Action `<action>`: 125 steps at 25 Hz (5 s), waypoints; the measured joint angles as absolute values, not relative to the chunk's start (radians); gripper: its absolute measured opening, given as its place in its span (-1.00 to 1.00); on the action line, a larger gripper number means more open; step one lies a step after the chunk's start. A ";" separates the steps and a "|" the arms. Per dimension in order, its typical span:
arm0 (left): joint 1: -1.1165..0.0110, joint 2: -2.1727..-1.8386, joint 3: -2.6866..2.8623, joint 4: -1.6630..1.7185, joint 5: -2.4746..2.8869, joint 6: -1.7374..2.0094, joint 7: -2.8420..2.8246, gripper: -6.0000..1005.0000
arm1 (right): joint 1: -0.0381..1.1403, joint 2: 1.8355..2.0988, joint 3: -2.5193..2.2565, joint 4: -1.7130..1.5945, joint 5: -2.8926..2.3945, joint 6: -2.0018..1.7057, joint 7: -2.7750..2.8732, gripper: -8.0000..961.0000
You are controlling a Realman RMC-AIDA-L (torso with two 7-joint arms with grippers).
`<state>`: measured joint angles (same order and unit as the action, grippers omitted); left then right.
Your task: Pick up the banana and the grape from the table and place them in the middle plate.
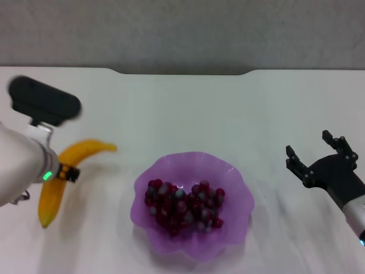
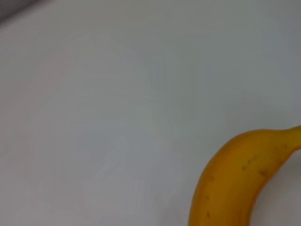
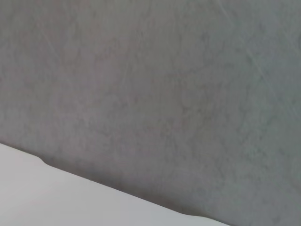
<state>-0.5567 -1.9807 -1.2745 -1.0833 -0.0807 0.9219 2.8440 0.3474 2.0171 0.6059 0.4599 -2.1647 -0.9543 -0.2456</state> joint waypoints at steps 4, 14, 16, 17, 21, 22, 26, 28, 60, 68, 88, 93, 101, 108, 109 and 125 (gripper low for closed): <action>-0.400 -1.997 -1.326 -1.305 0.001 0.850 2.844 0.03 | 0.348 2.017 0.606 0.459 -2.165 -0.952 -0.245 0.80; -0.148 -2.038 -1.301 -1.407 0.020 0.343 2.821 0.06 | 0.351 2.017 0.606 0.455 -2.164 -0.945 -0.245 0.80; -0.120 -2.037 -1.285 -1.386 -0.003 0.223 2.814 0.06 | 0.352 2.017 0.605 0.454 -2.164 -0.944 -0.245 0.80; -0.104 -2.036 -1.275 -1.377 -0.008 0.169 2.809 0.06 | 0.352 2.017 0.603 0.454 -2.164 -0.944 -0.245 0.80; -0.032 -2.032 -1.217 -1.404 -0.011 0.044 2.759 0.07 | 0.351 2.017 0.594 0.454 -2.163 -0.944 -0.245 0.80; -0.009 -2.030 -1.194 -1.444 -0.011 0.047 2.738 0.08 | 0.349 2.017 0.594 0.454 -2.163 -0.943 -0.245 0.80; 0.031 -2.021 -1.105 -1.627 -0.012 0.220 2.720 0.09 | 0.347 2.017 0.594 0.454 -2.163 -0.943 -0.245 0.80; 0.030 -2.021 -1.090 -1.671 -0.015 0.284 2.723 0.09 | 0.347 2.017 0.593 0.453 -2.163 -0.943 -0.245 0.80; -0.432 -2.033 -1.059 -1.301 -0.538 0.499 2.841 0.17 | 0.360 2.016 0.581 0.453 -2.164 -0.942 -0.245 0.79; -0.446 -2.034 -1.034 -1.241 -0.543 0.446 2.841 0.19 | 0.361 2.016 0.581 0.453 -2.165 -0.942 -0.246 0.79; -0.386 -2.030 -1.058 -1.299 -0.460 0.421 2.841 0.51 | 0.357 2.016 0.580 0.452 -2.164 -0.942 -0.247 0.79; -0.276 -2.033 -1.144 -1.430 -0.300 0.375 2.841 0.52 | 0.355 2.016 0.580 0.453 -2.163 -0.942 -0.247 0.79; -0.153 -2.038 -1.228 -1.259 -0.098 -0.178 2.832 0.51 | 0.359 2.016 0.580 0.452 -2.163 -0.940 -0.247 0.79; -0.244 -2.041 -1.268 -0.755 -0.095 -0.729 2.840 0.51 | 0.369 2.016 0.580 0.454 -2.165 -0.940 -0.239 0.79; -0.276 -2.043 -1.274 -0.657 -0.101 -0.812 2.839 0.51 | 0.372 2.016 0.580 0.454 -2.165 -0.940 -0.238 0.79; -0.339 -2.054 -1.278 -0.323 -0.212 -0.916 2.823 0.51 | 0.394 2.019 0.574 0.420 -2.152 -0.940 -0.219 0.79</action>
